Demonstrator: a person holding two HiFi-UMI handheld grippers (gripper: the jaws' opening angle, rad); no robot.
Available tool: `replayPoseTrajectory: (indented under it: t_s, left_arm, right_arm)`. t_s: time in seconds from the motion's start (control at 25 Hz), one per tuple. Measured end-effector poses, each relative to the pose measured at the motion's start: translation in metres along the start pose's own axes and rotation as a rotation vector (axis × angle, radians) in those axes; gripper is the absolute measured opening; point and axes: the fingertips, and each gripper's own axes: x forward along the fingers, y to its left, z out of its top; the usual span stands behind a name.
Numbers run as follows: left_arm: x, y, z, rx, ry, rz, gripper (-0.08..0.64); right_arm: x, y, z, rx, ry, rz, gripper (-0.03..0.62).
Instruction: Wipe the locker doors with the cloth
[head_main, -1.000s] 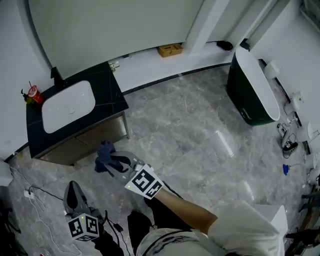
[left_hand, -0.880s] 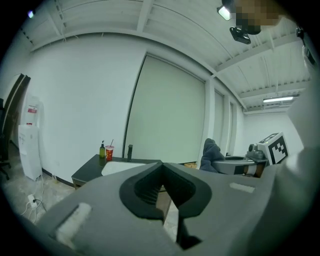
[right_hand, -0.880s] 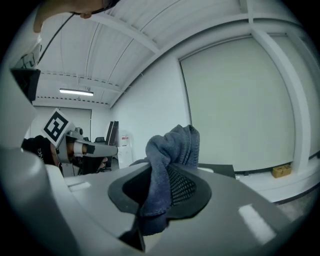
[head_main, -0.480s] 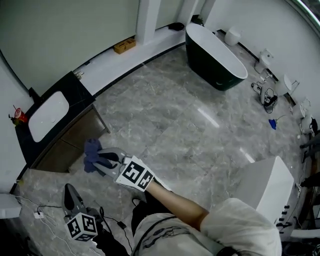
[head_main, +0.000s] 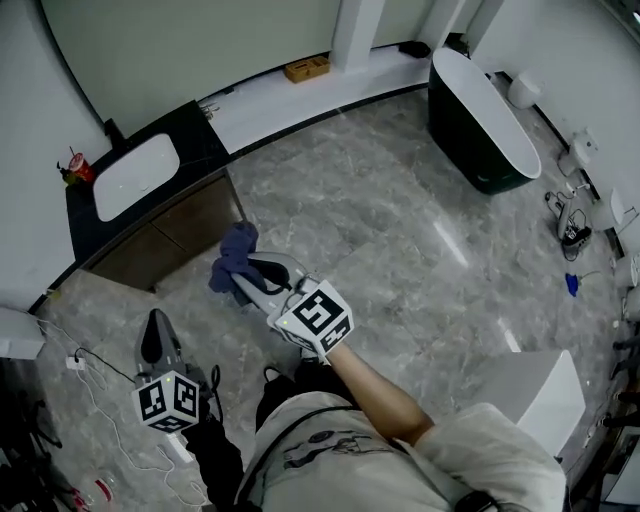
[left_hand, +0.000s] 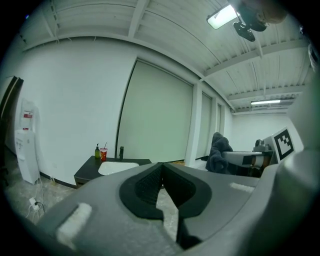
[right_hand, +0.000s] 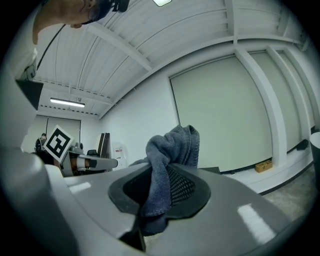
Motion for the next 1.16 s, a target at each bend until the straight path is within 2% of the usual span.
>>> replayPoseTrajectory:
  t_s: [0.48, 1.16]
  left_arm:
    - [-0.003, 0.012, 0.005, -0.003, -0.011, 0.038, -0.002]
    - [0.024, 0.001, 0.020, 0.005, -0.028, 0.026, -0.002]
  right_arm:
    - [0.014, -0.004, 0.015, -0.003, -0.002, 0.017, 0.066]
    - [0.024, -0.031, 0.032, -0.003, -0.029, 0.020, 0.066]
